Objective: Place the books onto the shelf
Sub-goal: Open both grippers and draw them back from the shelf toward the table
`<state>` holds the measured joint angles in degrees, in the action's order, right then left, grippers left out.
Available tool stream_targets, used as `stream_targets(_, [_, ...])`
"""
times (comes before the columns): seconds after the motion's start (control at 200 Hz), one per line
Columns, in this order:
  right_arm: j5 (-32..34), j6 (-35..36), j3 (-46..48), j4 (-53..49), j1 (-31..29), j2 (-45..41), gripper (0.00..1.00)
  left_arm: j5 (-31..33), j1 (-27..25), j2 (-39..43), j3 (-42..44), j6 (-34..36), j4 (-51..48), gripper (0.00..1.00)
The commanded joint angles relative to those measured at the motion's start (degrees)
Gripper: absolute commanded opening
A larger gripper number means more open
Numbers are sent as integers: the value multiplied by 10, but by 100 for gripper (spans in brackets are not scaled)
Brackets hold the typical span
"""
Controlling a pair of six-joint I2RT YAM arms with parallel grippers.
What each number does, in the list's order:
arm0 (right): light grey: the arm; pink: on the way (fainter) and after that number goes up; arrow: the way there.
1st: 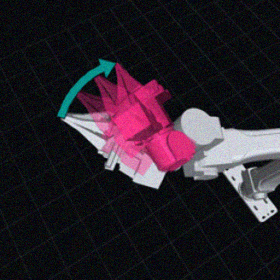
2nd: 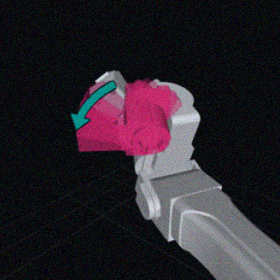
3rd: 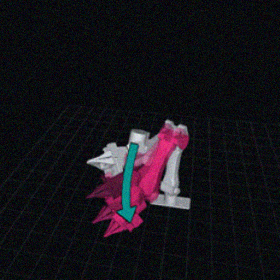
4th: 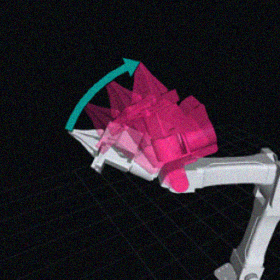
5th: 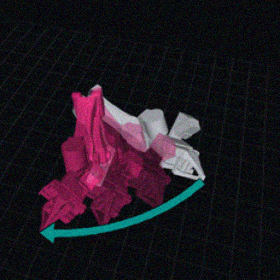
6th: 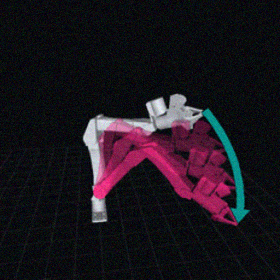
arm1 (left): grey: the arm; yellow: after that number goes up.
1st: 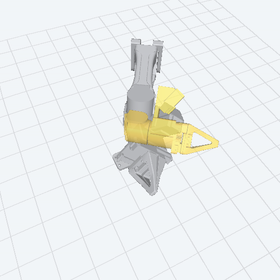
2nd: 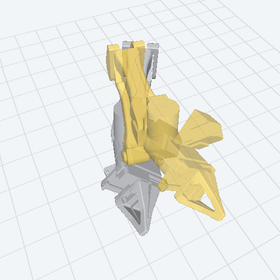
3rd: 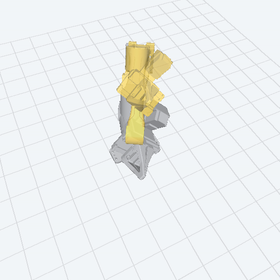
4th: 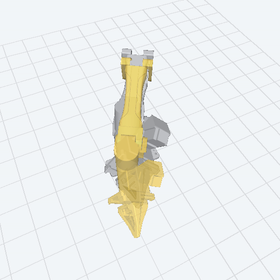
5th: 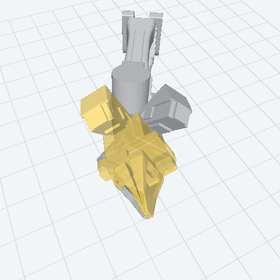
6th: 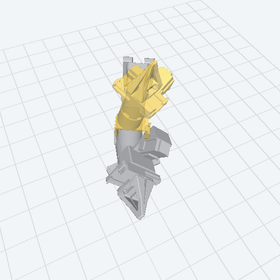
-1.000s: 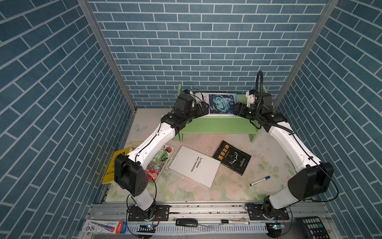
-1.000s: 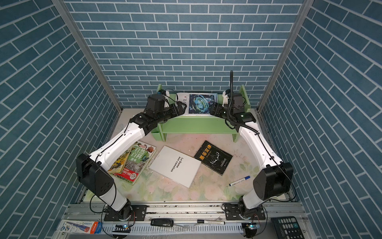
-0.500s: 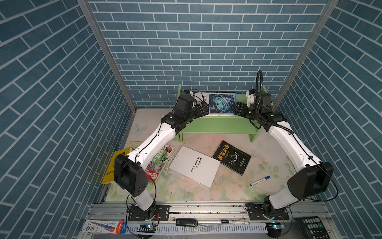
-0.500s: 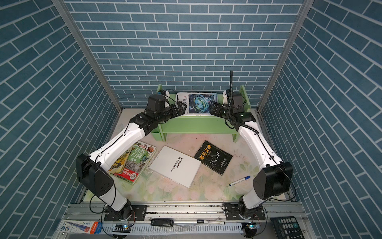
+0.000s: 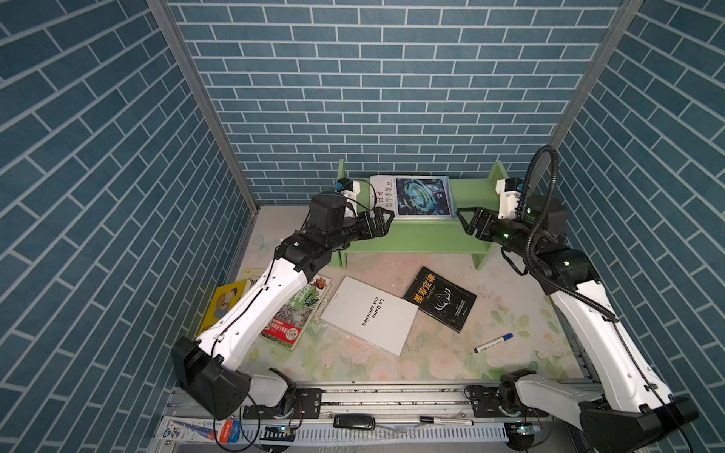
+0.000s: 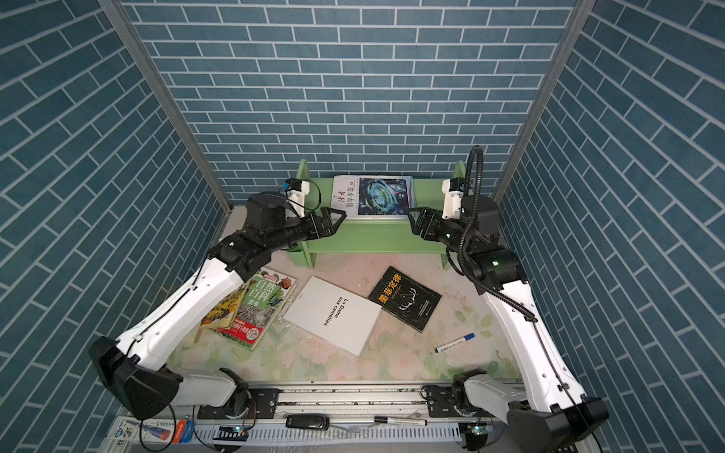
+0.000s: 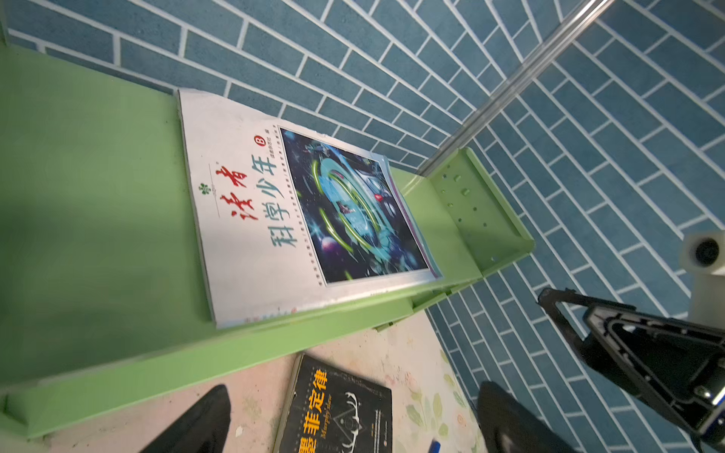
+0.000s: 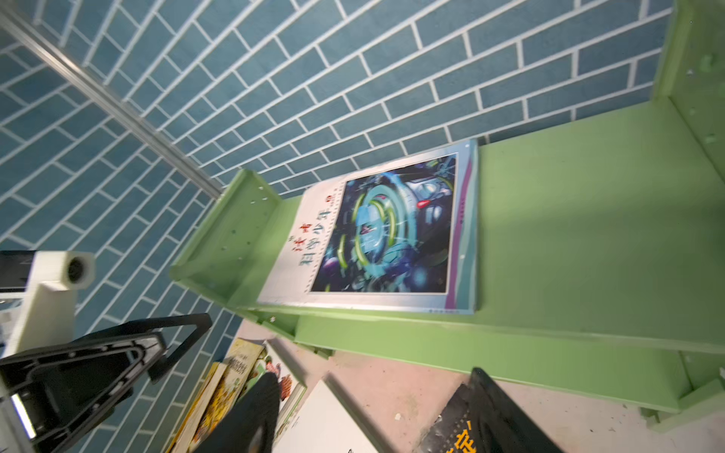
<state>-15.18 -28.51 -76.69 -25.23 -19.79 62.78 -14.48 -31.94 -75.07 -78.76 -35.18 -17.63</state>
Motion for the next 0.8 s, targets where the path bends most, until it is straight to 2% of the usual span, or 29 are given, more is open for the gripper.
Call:
stream_targets(0.0, [-43,-16,53,-8,-24,-20,76,5,-12,68,74,12,-46,100])
stream_targets(0.105, [-14,-51,112,-13,-55,-53,75,57,-14,129,163,-6,-101,100])
stream_targets(0.215, [15,-134,211,28,-80,-93,75,128,-14,178,253,-23,-149,100])
stream_targets(0.38, [66,-260,368,138,-126,-133,74,132,6,188,355,-18,-124,100])
stream_targets(0.545, [114,-311,423,141,-155,-100,74,124,43,138,397,-5,-96,100])
stream_targets(0.705, [110,-345,459,186,-175,-44,73,150,52,118,414,8,-77,100])
stream_targets(0.79, [106,-362,472,210,-182,-6,73,142,65,109,426,10,-58,100])
